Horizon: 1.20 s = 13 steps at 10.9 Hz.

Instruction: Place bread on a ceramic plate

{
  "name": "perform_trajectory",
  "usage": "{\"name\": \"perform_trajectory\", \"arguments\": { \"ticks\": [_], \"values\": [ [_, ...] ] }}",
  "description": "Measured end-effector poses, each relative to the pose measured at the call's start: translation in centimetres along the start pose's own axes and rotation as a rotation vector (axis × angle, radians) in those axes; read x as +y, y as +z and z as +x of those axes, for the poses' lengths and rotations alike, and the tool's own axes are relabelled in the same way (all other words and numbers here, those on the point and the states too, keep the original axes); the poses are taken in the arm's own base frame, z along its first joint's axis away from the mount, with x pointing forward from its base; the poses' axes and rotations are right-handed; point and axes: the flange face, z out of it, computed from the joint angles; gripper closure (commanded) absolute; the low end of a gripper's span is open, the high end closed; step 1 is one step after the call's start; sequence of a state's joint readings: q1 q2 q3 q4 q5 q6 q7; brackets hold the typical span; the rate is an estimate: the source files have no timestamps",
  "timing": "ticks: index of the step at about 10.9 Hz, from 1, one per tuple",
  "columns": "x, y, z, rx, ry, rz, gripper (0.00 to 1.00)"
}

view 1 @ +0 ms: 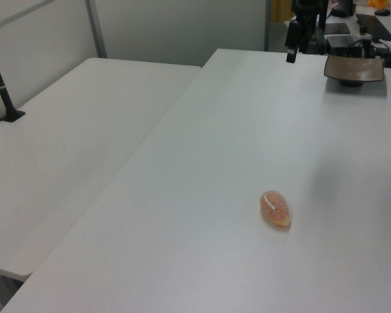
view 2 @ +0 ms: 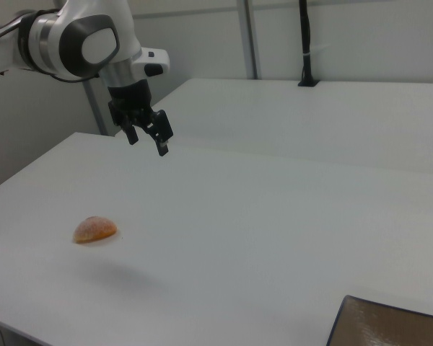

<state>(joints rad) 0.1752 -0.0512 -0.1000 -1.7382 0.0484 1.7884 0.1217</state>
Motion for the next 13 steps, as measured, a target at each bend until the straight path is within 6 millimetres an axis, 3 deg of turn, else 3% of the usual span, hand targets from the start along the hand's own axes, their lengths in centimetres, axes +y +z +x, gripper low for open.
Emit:
{"name": "perform_trajectory", "arguments": {
  "ticks": [9, 13],
  "values": [
    [-0.7, 1.0, -0.3, -0.018, -0.018, -0.017, 0.0],
    [-3.0, 2.1, 0.0, 0.016, 0.228, 0.027, 0.0]
  ]
}}
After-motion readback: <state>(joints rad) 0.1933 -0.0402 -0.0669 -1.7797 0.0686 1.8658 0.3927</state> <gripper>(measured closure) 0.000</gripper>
